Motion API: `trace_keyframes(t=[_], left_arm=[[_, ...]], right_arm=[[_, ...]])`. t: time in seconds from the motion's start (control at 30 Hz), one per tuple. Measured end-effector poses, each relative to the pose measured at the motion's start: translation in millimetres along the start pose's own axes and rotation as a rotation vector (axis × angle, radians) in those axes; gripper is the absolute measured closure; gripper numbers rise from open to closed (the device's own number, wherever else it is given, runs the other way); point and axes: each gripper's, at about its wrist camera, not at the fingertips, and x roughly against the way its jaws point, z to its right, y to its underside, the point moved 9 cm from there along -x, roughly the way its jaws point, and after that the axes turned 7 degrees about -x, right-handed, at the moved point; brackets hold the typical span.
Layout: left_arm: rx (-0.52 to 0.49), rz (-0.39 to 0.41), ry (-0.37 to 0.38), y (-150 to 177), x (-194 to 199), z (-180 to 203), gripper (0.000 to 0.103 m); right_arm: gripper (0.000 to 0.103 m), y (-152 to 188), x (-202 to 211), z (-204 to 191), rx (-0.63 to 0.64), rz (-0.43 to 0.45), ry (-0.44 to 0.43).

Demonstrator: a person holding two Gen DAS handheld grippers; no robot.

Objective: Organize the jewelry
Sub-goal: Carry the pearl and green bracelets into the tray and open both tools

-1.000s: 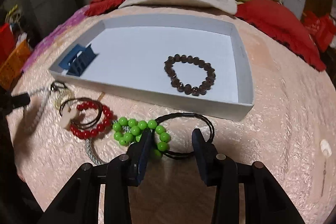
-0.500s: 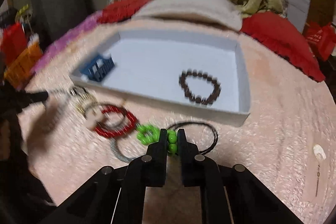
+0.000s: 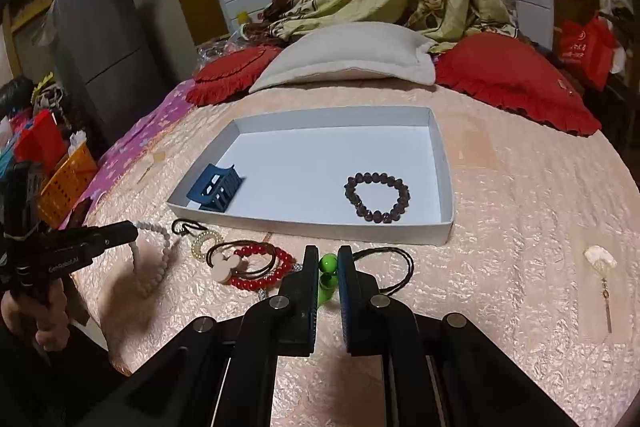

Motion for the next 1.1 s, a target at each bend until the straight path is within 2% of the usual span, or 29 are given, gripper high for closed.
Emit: trace_keyframes(t=[0.33, 0.73, 1.1], left_arm=[[0.015, 0.030, 0.038, -9, 3, 10, 0.095], [-0.019, 0.013, 0.009, -12, -5, 29, 0.095], [-0.018, 0.009, 0.009, -11, -5, 30, 0.095]], right_arm=[[0.094, -3, 3, 6, -0.027, 0.013, 0.009], [0.094, -1, 0, 3, 0.002, 0.005, 0.032], [0.094, 0, -4, 1, 0.019, 0.002, 0.057]])
